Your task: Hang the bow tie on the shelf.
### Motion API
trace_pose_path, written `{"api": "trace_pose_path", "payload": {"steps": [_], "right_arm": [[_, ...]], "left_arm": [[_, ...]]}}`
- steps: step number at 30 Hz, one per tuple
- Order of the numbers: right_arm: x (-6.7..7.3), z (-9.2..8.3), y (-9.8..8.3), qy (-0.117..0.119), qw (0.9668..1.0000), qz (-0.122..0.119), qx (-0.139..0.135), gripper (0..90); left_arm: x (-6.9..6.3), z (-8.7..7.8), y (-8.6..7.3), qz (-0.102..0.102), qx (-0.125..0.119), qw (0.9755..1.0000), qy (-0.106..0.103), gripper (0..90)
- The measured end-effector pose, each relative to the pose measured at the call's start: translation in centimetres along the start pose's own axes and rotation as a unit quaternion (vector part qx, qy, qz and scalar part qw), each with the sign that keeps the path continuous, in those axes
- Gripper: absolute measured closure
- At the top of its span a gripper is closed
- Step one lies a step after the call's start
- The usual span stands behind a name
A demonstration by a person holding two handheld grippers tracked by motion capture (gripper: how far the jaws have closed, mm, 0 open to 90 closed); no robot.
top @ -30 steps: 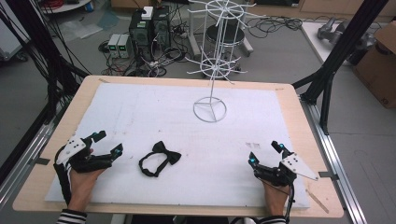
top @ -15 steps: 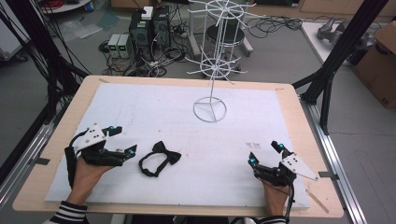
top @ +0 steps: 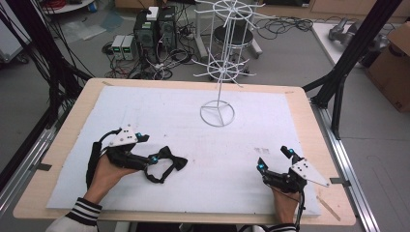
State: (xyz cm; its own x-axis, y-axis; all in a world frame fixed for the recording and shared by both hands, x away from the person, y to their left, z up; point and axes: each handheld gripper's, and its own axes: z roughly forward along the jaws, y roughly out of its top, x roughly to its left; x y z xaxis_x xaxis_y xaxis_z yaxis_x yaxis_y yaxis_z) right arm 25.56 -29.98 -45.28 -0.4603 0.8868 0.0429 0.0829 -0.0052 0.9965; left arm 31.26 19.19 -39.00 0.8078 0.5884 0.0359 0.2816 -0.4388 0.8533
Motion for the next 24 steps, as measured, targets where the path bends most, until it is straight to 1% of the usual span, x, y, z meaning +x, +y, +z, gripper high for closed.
{"api": "trace_pose_path", "payload": {"steps": [1, 3, 5, 7, 9, 12, 15, 17, 19, 22, 24], "right_arm": [[0.0, 0.0, 0.0, 0.000, 1.0000, 0.001, 0.000, 3.3], [0.0, 0.0, 0.0, 0.000, 1.0000, 0.000, 0.000, 3.3], [0.0, 0.0, 0.0, -0.001, 1.0000, 0.000, 0.000, 3.3], [0.0, 0.0, 0.0, -0.001, 1.0000, 0.000, 0.000, 3.3], [0.0, 0.0, 0.0, 0.000, 1.0000, 0.000, 0.000, 3.3], [0.0, 0.0, 0.0, 0.000, 1.0000, 0.000, 0.000, 3.3], [0.0, 0.0, 0.0, 0.000, 1.0000, 0.000, 0.000, 3.3], [0.0, 0.0, 0.0, -0.001, 1.0000, -0.001, 0.000, 3.3], [0.0, 0.0, 0.0, -0.001, 1.0000, 0.000, 0.000, 3.3], [0.0, 0.0, 0.0, 0.000, 1.0000, 0.000, 0.000, 3.3], [0.0, 0.0, 0.0, 0.000, 1.0000, 0.000, 0.000, 3.3]], "left_arm": [[0.0, 0.2, 0.1, -0.002, 0.007, 1.0000, -0.005, 24.9], [-0.1, 0.6, 0.3, -0.002, 0.024, 0.9997, -0.002, 26.7], [-0.1, 1.0, 0.3, 0.005, 0.041, 0.9991, -0.004, 26.8], [-0.1, 1.3, 0.3, 0.003, 0.050, 0.9987, -0.009, 27.4], [-0.1, 1.5, 0.2, 0.003, 0.059, 0.9982, -0.007, 29.1], [-0.1, 1.7, 0.1, 0.007, 0.071, 0.9973, -0.014, 32.8], [-0.1, 2.0, 0.0, 0.010, 0.083, 0.9964, -0.013, 33.4], [0.0, 2.2, -0.1, 0.006, 0.092, 0.9956, -0.019, 35.7], [0.0, 2.4, -0.2, 0.005, 0.100, 0.9947, -0.026, 35.8], [0.1, 2.7, -0.2, 0.002, 0.111, 0.9934, -0.029, 36.8], [0.0, 2.9, -0.2, 0.003, 0.121, 0.9921, -0.031, 39.5]]}}
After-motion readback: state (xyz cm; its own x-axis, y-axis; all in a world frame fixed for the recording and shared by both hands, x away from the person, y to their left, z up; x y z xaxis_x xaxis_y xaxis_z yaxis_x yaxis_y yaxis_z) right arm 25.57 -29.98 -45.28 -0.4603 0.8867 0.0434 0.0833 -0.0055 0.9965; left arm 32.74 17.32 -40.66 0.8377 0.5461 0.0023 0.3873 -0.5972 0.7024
